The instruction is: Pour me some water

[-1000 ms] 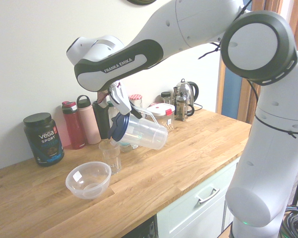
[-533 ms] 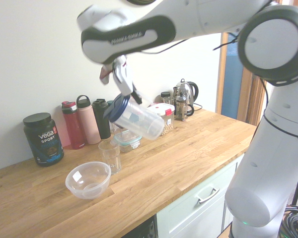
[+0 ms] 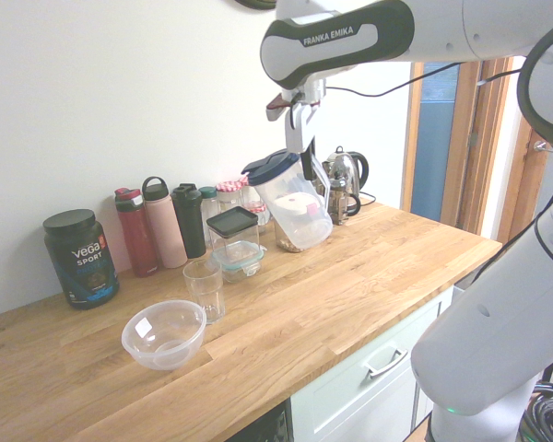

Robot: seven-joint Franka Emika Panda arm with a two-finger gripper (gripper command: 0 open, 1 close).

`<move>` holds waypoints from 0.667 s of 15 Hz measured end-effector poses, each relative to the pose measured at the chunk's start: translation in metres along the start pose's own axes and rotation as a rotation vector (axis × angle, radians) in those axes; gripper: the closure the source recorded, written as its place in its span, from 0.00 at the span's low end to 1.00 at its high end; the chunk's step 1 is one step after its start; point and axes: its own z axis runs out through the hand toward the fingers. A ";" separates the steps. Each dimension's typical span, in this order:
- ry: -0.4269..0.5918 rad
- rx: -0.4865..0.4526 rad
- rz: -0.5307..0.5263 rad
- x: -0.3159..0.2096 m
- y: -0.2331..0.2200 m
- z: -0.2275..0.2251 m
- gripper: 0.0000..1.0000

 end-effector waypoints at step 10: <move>0.188 0.267 0.477 -0.024 0.141 0.124 1.00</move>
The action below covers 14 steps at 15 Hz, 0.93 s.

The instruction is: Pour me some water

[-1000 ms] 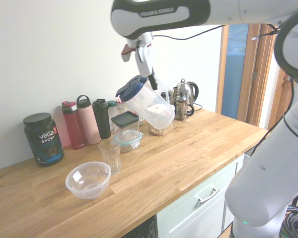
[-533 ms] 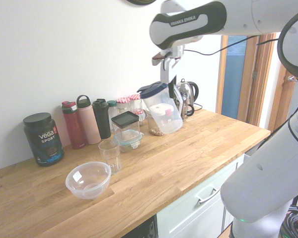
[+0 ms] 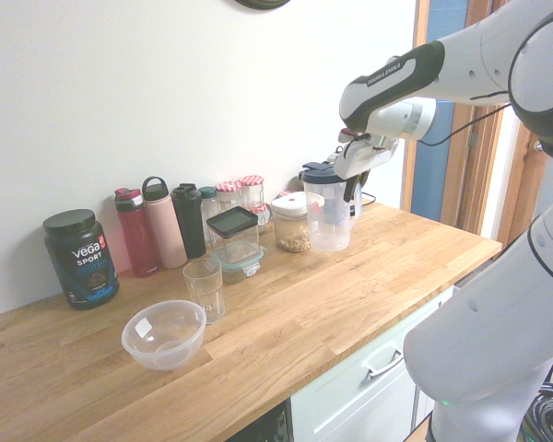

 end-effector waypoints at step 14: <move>-0.004 -0.046 0.004 -0.019 0.024 0.035 0.00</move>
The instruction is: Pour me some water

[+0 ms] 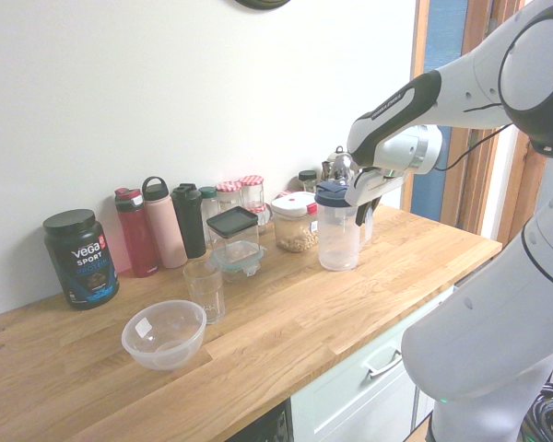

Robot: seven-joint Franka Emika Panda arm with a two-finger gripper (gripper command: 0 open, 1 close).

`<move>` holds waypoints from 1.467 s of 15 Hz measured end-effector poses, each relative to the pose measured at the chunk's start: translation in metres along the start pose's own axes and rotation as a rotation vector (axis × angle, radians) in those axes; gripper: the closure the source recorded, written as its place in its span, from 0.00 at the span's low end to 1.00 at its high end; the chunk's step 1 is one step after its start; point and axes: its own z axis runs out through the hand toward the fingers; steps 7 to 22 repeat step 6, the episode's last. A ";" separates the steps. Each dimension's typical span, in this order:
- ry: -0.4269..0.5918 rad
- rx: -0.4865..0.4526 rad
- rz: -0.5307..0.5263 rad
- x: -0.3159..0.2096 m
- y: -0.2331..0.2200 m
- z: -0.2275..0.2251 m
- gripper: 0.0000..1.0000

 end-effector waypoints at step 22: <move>-0.059 -0.071 -0.047 -0.010 0.015 -0.017 0.00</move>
